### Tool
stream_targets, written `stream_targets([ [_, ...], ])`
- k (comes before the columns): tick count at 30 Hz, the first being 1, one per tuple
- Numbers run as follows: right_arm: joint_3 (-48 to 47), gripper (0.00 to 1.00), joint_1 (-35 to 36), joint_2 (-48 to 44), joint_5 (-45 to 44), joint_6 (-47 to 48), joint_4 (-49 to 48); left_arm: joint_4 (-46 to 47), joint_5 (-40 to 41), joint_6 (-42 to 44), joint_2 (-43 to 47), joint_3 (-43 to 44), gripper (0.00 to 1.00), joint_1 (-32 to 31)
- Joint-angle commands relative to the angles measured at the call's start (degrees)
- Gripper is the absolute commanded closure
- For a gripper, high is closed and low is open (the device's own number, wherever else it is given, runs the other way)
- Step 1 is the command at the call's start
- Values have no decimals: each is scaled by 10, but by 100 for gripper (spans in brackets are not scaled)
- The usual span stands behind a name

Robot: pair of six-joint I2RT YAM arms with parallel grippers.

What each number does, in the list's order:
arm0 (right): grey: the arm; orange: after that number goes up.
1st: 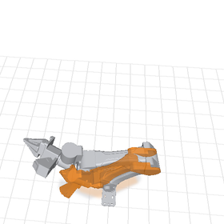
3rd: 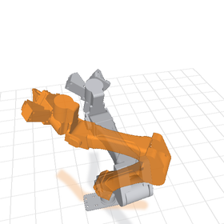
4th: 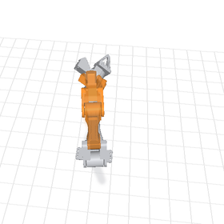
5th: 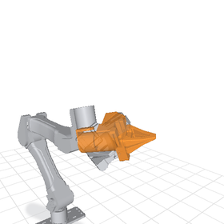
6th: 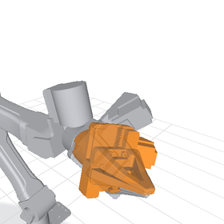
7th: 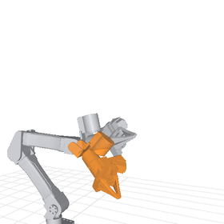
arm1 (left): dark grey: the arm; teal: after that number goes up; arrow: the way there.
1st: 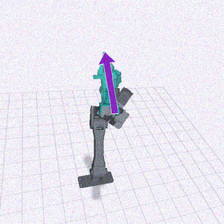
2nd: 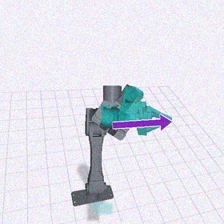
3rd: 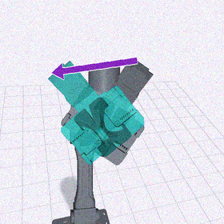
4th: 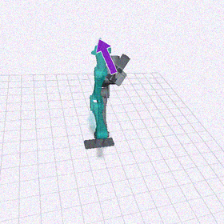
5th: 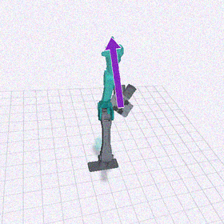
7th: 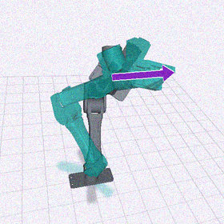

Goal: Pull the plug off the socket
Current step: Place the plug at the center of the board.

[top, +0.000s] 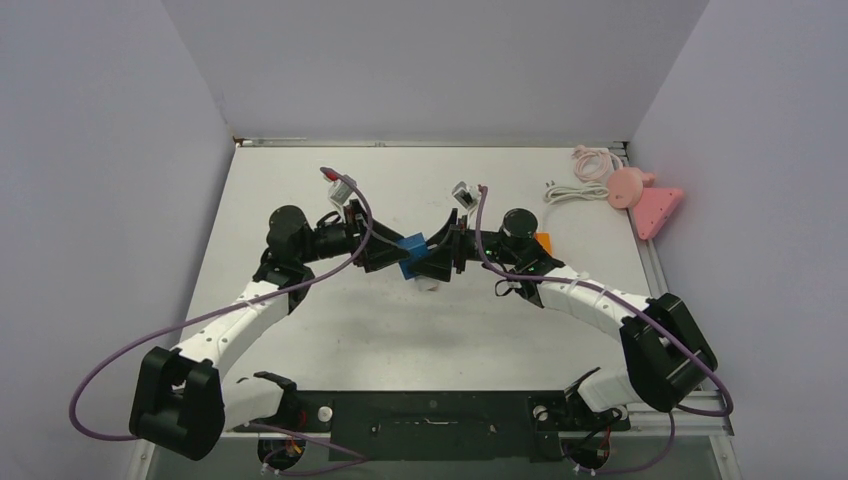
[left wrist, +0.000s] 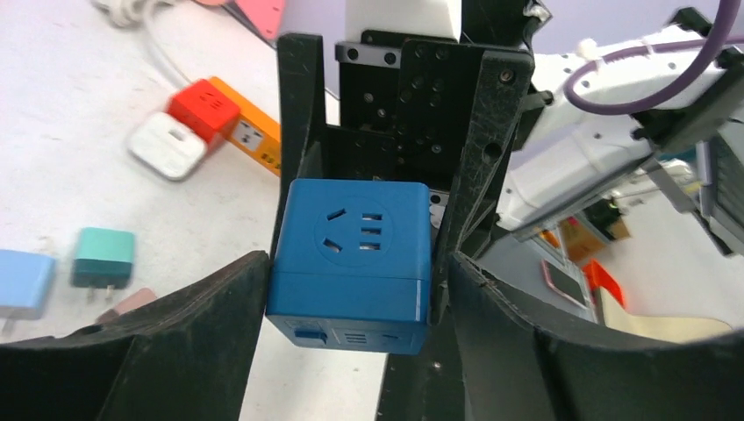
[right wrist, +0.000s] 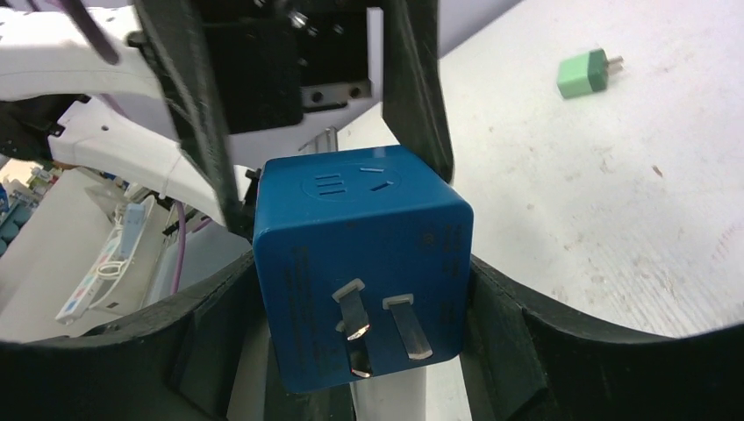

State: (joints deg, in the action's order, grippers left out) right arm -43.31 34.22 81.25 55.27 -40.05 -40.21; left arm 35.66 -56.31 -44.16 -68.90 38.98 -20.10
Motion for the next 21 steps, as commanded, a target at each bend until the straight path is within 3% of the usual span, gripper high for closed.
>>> stream_targets([
  [1, -17, 95, -14, -31, -35, 24, 52, -141, 86, 135, 50, 46, 21, 6],
  [5, -17, 95, -15, -50, -56, 52, 114, -214, 140, 177, 63, 59, 7, 7],
  [10, -31, 95, -10, -57, -114, 109, 238, -235, 184, 184, 76, 60, 3, 16],
  [16, -102, 95, 68, -32, -320, 203, 479, -344, 351, 205, 94, 77, 3, 31],
  [21, -154, 95, 169, 13, -503, 225, 613, -351, 383, 203, 110, 74, 3, 36],
])
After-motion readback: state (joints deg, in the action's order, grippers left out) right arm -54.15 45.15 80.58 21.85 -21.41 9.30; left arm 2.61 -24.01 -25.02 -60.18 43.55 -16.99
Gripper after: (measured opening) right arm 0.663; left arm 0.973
